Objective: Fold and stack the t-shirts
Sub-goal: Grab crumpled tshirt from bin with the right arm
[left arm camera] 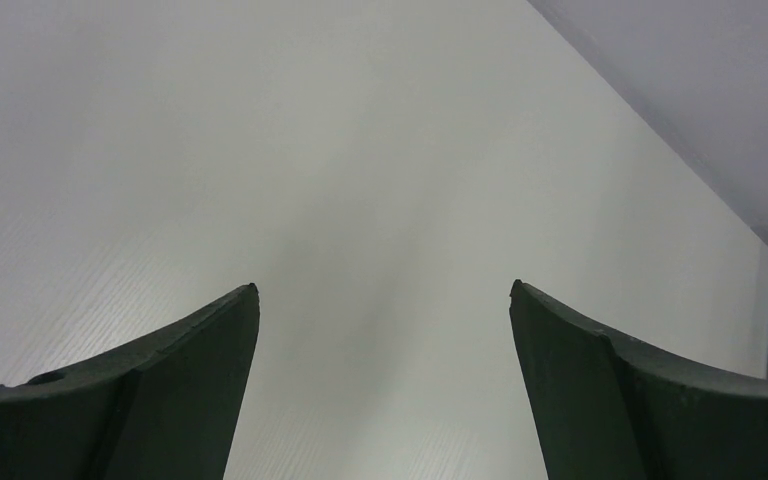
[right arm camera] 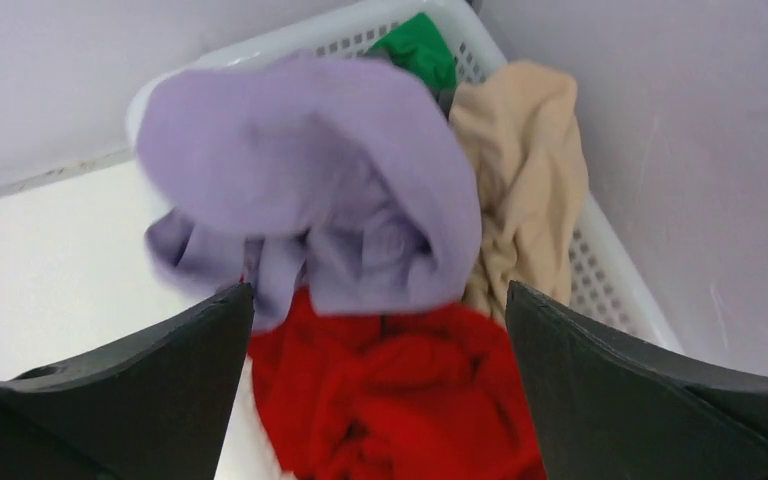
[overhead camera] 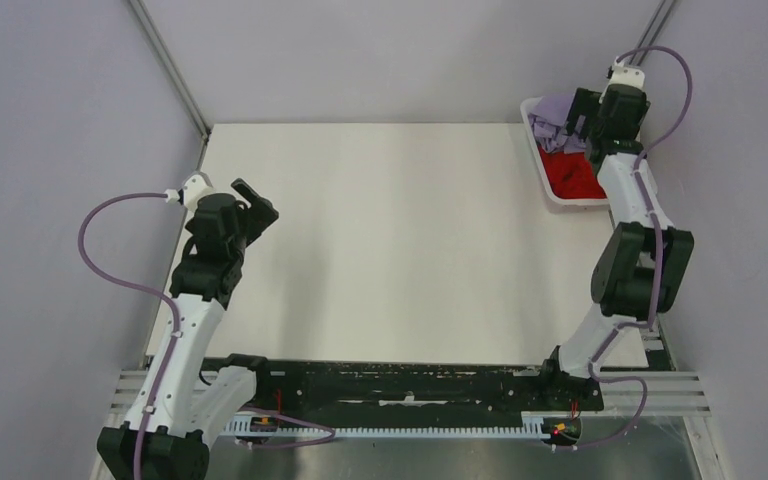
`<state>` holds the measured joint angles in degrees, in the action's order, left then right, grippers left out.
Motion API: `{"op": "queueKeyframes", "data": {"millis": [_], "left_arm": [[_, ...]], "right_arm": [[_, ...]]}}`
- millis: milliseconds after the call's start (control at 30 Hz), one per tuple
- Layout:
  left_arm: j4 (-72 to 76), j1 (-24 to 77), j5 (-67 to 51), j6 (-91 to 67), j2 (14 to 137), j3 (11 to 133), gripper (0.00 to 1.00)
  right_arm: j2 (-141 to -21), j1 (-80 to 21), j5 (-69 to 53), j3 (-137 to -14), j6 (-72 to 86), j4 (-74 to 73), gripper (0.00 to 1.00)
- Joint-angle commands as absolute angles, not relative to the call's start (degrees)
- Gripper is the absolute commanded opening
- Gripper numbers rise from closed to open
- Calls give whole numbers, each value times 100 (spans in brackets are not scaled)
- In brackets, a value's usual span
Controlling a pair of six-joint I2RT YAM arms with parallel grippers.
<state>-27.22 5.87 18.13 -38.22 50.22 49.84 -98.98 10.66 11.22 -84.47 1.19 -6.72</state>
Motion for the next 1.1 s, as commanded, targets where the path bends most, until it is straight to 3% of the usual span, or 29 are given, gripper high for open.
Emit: {"op": "queueKeyframes", "data": {"millis": [0, 167, 200, 300, 400, 700, 1067], "left_arm": [[-2392, 598, 2184, -3618, 4831, 4803, 100], [-2211, 600, 2075, -3622, 4980, 4824, 100], [-2190, 599, 2049, -3615, 5023, 4851, 100], [-2186, 599, 2074, -3591, 5138, 4949, 100], [-2178, 598, 2063, -3570, 5201, 5042, 100], [-1792, 602, 1929, -3562, 5220, 4980, 100], [-1744, 599, 1576, -3386, 5030, 4942, 100]], "right_arm": [[-11002, 1311, 846, -9706, -219, -757, 98], [-12180, 1327, 734, -10769, -430, -678, 95], [-12347, 1332, 708, -10930, -484, -620, 85], [-12607, 1329, 668, -11331, -431, -555, 36], [-12307, 1328, 665, -11277, -356, -76, 0], [-11234, 1328, 1357, -11764, -202, 1155, 0], [-9746, 510, -930, -11678, 398, 1267, 0]]}}
